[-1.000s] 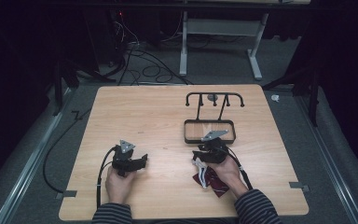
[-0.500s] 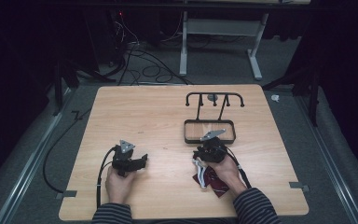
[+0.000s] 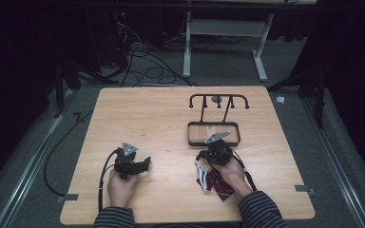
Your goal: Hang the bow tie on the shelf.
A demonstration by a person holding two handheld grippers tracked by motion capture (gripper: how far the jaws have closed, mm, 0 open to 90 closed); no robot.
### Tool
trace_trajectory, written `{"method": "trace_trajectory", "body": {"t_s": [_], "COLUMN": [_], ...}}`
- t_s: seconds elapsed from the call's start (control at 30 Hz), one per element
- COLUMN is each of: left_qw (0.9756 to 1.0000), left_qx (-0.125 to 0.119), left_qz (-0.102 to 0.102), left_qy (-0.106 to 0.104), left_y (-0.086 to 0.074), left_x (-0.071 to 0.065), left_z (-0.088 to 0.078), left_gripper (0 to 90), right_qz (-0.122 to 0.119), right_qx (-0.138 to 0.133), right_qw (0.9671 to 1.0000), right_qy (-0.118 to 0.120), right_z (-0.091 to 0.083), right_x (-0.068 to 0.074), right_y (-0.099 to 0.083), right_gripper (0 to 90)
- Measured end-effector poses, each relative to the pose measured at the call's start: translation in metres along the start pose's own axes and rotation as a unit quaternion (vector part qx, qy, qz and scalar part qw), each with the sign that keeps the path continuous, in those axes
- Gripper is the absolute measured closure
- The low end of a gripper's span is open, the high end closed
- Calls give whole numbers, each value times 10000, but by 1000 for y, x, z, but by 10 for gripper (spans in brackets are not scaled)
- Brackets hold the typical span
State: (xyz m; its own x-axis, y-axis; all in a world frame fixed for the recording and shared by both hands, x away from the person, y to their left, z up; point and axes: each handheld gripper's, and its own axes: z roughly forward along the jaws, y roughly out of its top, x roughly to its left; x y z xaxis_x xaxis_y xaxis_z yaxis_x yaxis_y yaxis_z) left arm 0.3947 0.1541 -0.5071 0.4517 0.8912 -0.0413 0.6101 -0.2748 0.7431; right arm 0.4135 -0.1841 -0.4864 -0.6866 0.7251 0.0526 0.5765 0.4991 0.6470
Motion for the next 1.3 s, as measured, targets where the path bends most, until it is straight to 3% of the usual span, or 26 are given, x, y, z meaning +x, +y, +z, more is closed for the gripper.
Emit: {"method": "trace_trajectory", "body": {"t_s": [0.47,1.3], "left_qw": [10000,10000], "left_qx": [0,4], "left_qz": [2,17], "left_qy": [0,15], "left_y": [0,0], "left_x": [0,0], "left_z": [0,0], "left_gripper": [262,262], "right_qz": [157,188], "right_qx": [-355,-874], "right_qw": [9992,9955], "right_qy": [-128,-305], "right_z": [-24,-73], "right_x": [-4,-9], "right_y": [0,1], "right_gripper": [900,900]}}
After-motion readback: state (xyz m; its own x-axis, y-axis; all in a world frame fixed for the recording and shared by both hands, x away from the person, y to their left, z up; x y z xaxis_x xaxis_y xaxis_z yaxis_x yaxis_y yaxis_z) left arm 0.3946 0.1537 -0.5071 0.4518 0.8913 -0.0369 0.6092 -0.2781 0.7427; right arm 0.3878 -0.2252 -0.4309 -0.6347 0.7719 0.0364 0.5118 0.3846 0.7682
